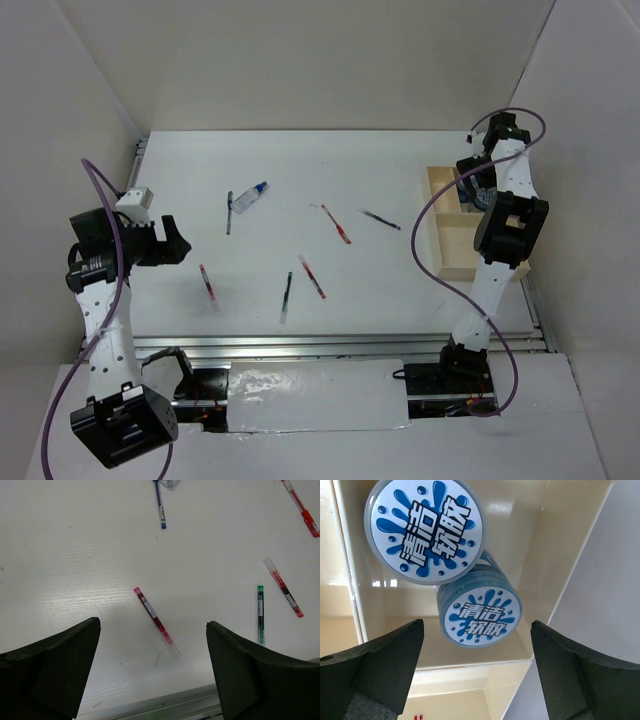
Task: Sort the stationery into containers
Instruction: Place the stationery in the storage box, then pick up the stationery from the center of the board.
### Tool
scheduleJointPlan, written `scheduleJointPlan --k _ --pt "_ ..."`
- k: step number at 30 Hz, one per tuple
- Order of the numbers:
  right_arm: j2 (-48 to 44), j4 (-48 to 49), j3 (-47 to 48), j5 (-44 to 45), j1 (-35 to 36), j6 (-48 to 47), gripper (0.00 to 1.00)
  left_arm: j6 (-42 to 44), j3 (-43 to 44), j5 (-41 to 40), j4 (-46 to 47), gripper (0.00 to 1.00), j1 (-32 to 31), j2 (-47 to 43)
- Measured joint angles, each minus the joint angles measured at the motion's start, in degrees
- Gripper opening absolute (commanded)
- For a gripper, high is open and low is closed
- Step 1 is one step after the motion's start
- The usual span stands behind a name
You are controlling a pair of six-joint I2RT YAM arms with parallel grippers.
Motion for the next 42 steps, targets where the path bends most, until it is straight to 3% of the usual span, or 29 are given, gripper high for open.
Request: scheduleJointPlan --k 6,8,9,14,18,25,30,37,42 --pt "-0.83 -0.7 0.33 -0.28 0.9 0.61 0.93 0.0 0.11 0.15 0.33 0.98 -0.35 0.13" --pt "-2.16 -1.25 0.57 -0.7 1.95 0.94 0.93 -0.13 1.64 -0.15 0.7 0.94 -1.29 1.64" --pt "-3.15 -1.33 0.59 -0.98 2.78 1.18 0.93 -0.17 3.21 -0.52 1.07 0.86 -2.32 3.41" --pt "-12.87 -1.9 0.37 -4.28 8.59 3.98 0.91 0.37 19.69 -3.15 3.13 0.66 -12.31 20.74" --pt "-24.76 -1.66 -4.04 -10.45 13.14 8.09 0.89 2.12 34.56 -7.04 2.14 0.59 -20.09 37.46" --pt "-40.44 -1.49 -18.73 -25.03 13.53 17.0 0.88 5.6 50.77 -14.53 0.35 0.59 -31.67 60.08" --pt "-44.06 -1.64 -29.2 -29.7 14.58 20.15 0.87 6.16 61.16 -17.53 -1.33 0.6 -34.75 72.26" --pt "-45.97 -1.84 -34.6 -32.3 15.26 21.35 0.87 6.27 66.1 -22.47 -1.46 0.78 -34.93 78.31" --pt "-47.69 -1.46 -36.65 -32.44 16.39 21.35 0.88 6.29 66.42 -23.98 -1.33 0.78 -34.84 78.9"
